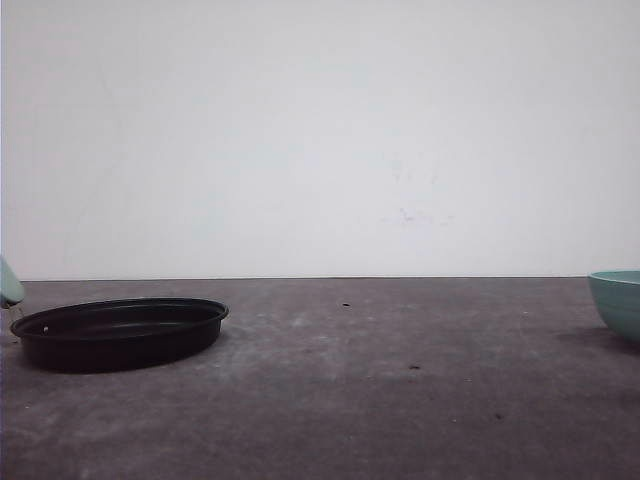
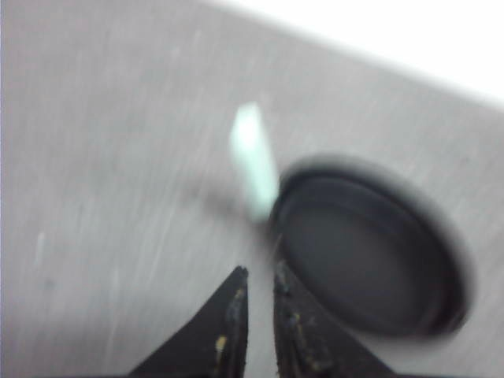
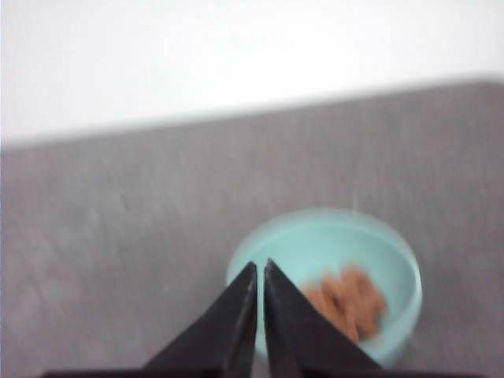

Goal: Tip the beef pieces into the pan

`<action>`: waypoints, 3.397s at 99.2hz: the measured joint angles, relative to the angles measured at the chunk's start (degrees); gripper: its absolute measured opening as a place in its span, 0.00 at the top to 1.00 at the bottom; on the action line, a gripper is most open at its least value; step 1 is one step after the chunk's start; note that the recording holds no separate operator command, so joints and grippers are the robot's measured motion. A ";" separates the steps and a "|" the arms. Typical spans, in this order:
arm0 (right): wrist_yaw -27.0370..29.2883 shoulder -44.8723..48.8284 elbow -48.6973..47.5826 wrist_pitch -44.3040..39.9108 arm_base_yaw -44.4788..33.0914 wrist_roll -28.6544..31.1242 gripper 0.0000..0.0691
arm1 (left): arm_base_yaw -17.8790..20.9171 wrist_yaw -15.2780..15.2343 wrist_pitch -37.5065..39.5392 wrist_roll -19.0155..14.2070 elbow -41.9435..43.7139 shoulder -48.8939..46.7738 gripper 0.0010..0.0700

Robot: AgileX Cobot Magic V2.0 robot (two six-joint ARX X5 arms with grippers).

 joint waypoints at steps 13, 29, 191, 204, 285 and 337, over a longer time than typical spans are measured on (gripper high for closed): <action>-0.04 0.68 7.23 -1.62 0.00 1.40 0.98 | 0.00 -0.02 0.85 0.02 8.41 4.79 0.97; -0.04 5.53 19.76 -8.07 0.00 1.44 0.99 | 0.00 -0.02 -2.99 0.92 20.68 17.07 0.97; -6.40 32.76 48.81 -33.48 -0.02 1.33 0.01 | 6.32 11.32 -4.46 -8.94 30.14 52.92 0.10; -6.40 32.09 48.81 -34.75 -0.02 1.29 0.01 | 7.26 12.26 -3.02 -13.64 25.90 58.31 0.10; -5.97 32.02 48.81 -46.51 -0.02 1.29 0.01 | 7.21 12.81 14.67 -15.65 26.14 76.89 0.92; 2.86 32.44 48.81 -42.07 -0.42 3.04 0.01 | 7.17 20.37 13.09 -16.66 26.14 63.47 0.93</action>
